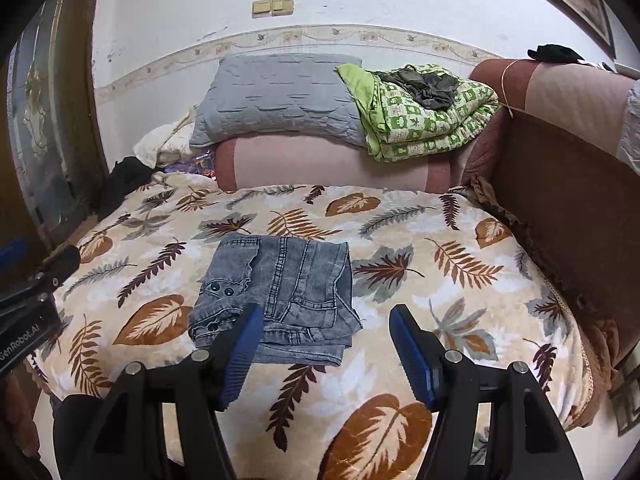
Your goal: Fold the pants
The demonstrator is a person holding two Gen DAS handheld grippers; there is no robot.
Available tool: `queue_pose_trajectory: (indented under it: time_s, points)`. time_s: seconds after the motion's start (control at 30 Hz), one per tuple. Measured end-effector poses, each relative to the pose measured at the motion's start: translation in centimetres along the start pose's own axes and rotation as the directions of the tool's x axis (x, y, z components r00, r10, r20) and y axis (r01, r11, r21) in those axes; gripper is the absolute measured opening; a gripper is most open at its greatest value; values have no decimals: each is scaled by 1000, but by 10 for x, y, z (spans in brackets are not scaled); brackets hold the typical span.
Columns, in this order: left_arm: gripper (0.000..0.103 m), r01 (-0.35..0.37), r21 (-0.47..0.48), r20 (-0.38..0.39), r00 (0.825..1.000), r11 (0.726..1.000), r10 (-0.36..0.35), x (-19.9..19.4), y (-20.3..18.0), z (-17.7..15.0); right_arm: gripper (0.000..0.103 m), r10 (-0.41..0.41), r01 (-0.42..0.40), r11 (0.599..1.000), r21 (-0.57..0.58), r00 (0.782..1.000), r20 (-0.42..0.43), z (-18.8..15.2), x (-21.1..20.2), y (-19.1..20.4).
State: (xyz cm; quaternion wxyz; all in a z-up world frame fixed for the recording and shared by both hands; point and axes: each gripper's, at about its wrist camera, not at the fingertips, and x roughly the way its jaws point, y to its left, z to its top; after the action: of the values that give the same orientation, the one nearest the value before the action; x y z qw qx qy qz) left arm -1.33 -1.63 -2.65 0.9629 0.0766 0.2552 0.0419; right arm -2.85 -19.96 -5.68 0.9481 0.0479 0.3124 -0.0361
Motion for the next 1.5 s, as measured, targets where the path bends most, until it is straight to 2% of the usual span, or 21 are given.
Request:
queue_pose_trajectory:
  time_s: [0.47,0.73,1.5]
  points:
    - [91,-4,0,-43,999,1000,4,8,-3,-5,69,-17,17,1000,-21,1000,14,-2,1,1]
    - [91,46,2,-94,995,999,-46,17,-6,-10,69,-15,15,1000,-25,1000,9,-3,3,2]
    - [91,68,11,-91,994,998,-67,19,-11,-9,69,4,-3,999,-48,999,32,-3,5,3]
